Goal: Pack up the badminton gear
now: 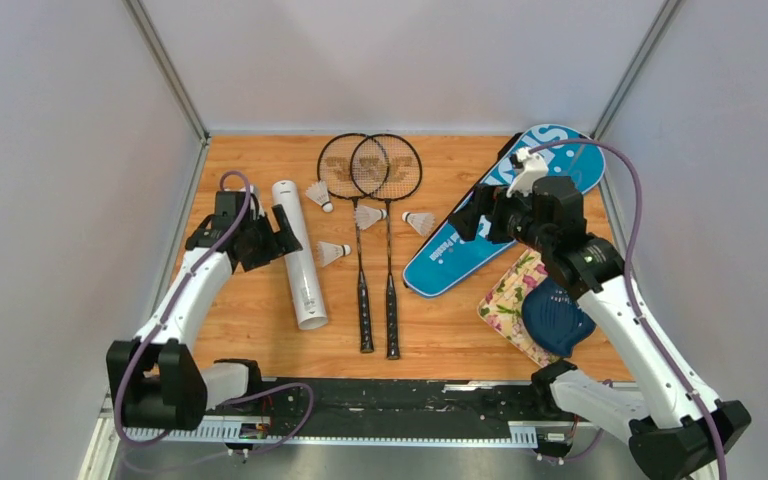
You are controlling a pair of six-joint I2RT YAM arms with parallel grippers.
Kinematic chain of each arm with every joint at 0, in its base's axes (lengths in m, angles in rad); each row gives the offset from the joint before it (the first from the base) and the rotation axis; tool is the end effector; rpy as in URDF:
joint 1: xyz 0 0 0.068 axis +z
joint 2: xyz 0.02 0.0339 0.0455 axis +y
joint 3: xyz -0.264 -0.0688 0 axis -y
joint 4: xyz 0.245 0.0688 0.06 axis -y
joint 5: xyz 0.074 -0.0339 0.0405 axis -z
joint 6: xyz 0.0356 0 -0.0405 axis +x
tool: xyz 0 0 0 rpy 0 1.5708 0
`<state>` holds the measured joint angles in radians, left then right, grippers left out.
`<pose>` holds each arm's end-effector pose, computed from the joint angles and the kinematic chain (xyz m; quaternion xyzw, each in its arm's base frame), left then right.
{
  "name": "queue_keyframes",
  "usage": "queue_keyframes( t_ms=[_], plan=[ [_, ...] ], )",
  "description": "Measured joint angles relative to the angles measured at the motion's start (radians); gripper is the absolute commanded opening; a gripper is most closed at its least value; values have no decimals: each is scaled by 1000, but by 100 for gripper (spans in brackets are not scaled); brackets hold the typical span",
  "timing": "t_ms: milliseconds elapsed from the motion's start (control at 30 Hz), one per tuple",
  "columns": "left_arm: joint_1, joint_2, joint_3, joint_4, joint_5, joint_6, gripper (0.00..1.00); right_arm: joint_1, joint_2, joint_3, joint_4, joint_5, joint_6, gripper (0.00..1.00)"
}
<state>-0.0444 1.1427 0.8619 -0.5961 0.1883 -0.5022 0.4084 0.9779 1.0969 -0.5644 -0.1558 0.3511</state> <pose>0.2316 -0.0170 0.2597 -0.1813 0.9191 -0.1765 0.3021 0.1879 0.0873 0.3741 -0.0657 0.8417 0.2583 0.4696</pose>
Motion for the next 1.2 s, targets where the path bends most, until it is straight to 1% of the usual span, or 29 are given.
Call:
queue_keyframes(
  t_ms=[67,167,233,267,367,500,633,767,800,867,1033,1100,1200],
  plan=[
    [0,71,26,-11,-42,17,91,18,25,0,5,-8,-1,96],
    [0,243,149,-42,-97,64,92,40,56,-5,7,-13,-6,96],
    [0,348,234,-55,-108,102,96,48,62,-7,8,-19,-14,96],
    [0,409,282,-49,-108,126,96,50,62,-10,10,-22,-19,96],
    [0,522,356,-45,-76,160,97,51,58,-19,23,-23,-33,96],
    [0,629,446,-56,-44,172,97,51,51,-35,31,-23,-46,96],
    [-1,702,527,-64,-43,176,97,51,48,-38,32,-22,-56,96],
    [-1,748,562,-71,-55,185,97,53,48,-40,35,-21,-61,96],
    [-1,759,570,-75,-61,190,95,53,48,-42,39,-21,-61,96],
    [-1,779,579,-75,-72,199,94,53,49,-47,46,-21,-61,96],
    [-1,796,579,-72,-94,222,86,53,60,-51,57,-23,-61,95],
    [-2,796,576,-62,-95,227,84,53,71,-51,61,-24,-61,95],
    [-2,796,565,-40,-99,235,84,55,91,-51,61,-29,-60,95]
  ],
)
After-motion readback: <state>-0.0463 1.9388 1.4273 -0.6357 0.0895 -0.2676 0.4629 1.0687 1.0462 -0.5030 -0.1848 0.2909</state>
